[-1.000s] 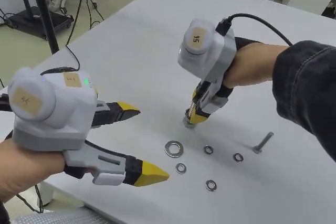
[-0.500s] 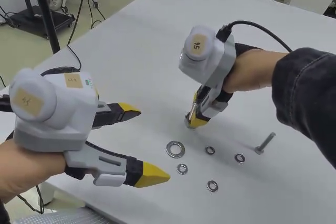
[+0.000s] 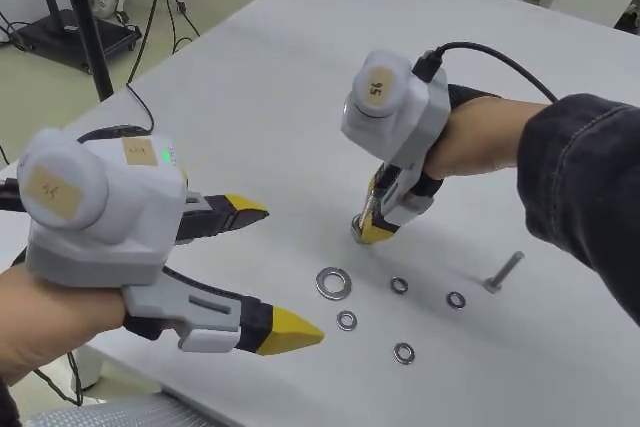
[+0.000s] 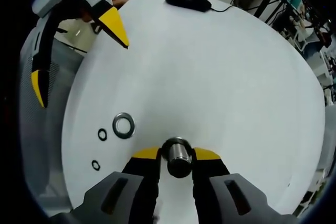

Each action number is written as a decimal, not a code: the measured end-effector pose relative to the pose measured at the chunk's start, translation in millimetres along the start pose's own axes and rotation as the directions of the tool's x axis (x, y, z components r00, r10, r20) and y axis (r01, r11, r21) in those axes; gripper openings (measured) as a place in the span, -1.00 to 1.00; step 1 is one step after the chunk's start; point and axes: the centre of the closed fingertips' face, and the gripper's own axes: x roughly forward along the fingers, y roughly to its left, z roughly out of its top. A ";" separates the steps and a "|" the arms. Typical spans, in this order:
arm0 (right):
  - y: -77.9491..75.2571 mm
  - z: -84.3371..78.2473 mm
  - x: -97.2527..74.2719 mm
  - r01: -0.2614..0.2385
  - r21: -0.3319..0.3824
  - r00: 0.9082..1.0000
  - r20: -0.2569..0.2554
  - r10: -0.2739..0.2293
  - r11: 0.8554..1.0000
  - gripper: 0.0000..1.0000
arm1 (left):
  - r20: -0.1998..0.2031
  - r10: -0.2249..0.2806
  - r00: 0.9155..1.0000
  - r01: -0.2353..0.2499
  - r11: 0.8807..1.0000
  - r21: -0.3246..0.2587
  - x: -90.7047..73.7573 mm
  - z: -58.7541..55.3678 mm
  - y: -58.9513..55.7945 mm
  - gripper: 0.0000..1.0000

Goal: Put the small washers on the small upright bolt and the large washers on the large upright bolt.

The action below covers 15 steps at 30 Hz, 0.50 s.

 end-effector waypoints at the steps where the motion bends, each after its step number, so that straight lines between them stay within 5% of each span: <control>1: -1.6 0.1 0.8 0.000 0.003 1.000 0.006 0.000 1.000 -0.52 | 0.000 0.001 1.000 -0.001 1.000 0.000 0.0 -0.1 0.1 0.61; 15: -0.6 -3.8 -6.4 0.032 0.028 0.999 0.039 -0.033 0.999 -0.15 | 0.000 -0.001 1.000 0.001 1.000 0.003 0.2 0.2 -0.9 0.61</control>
